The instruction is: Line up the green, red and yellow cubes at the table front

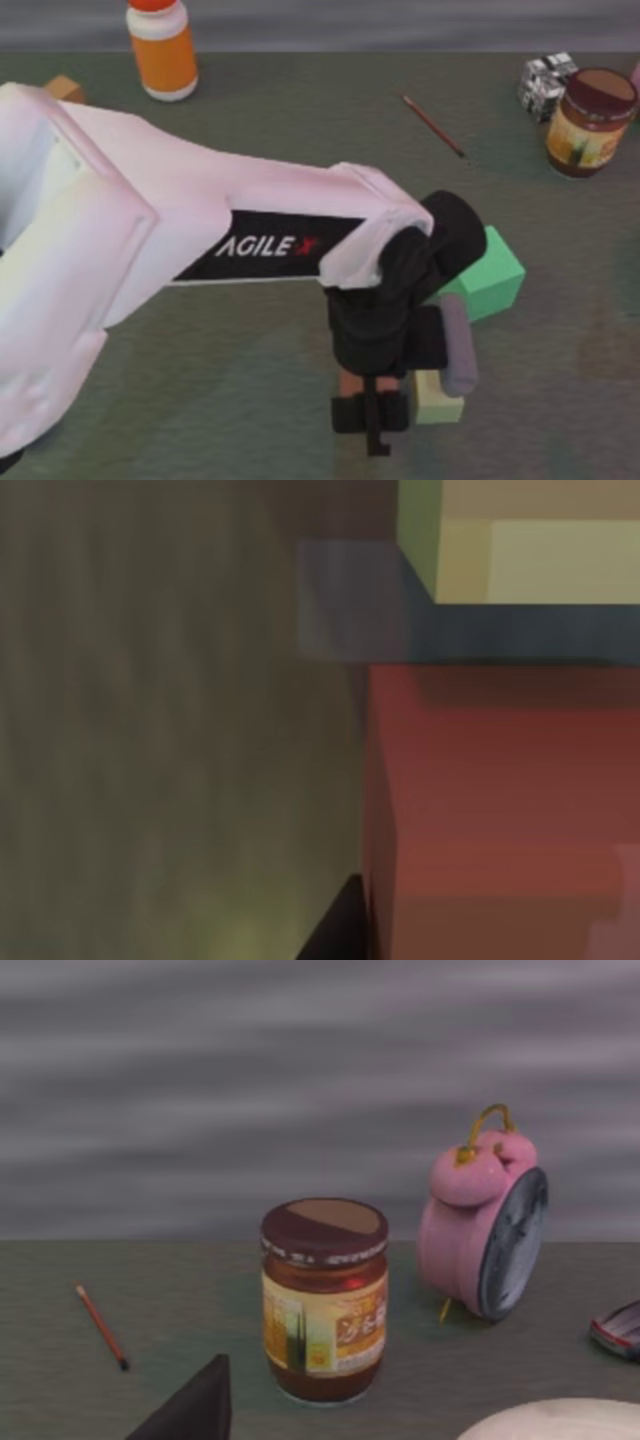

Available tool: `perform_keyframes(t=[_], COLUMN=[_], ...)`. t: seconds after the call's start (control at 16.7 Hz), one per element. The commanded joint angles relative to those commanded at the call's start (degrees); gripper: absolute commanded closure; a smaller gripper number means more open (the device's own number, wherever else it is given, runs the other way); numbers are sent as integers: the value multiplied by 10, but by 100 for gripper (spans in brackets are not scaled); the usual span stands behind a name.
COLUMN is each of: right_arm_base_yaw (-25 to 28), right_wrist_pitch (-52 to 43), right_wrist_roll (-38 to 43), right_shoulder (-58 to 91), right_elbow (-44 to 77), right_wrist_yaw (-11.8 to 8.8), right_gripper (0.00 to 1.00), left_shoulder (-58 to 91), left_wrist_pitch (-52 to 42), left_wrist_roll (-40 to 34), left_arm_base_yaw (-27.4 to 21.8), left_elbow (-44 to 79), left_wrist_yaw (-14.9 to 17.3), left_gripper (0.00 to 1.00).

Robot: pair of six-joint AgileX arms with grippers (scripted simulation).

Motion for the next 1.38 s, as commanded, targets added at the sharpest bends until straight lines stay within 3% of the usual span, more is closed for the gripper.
perform_keyframes(t=[0.18, 0.24, 0.78, 1.38], right_arm_base_yaw=[0, 0, 0, 0], right_wrist_pitch=[0, 0, 0, 0], right_wrist_roll=[0, 0, 0, 0], right_shoulder=[0, 0, 0, 0], right_elbow=[0, 0, 0, 0], right_wrist_yaw=[0, 0, 0, 0], right_gripper=[0, 0, 0, 0], left_shoulder=[0, 0, -1, -56], left_wrist_pitch=[0, 0, -2, -139], left_wrist_roll=[0, 0, 0, -1], left_arm_base_yaw=[0, 0, 1, 12], left_elbow=[0, 0, 2, 84], left_wrist_yaw=[0, 0, 0, 0], left_gripper=[2, 0, 0, 0])
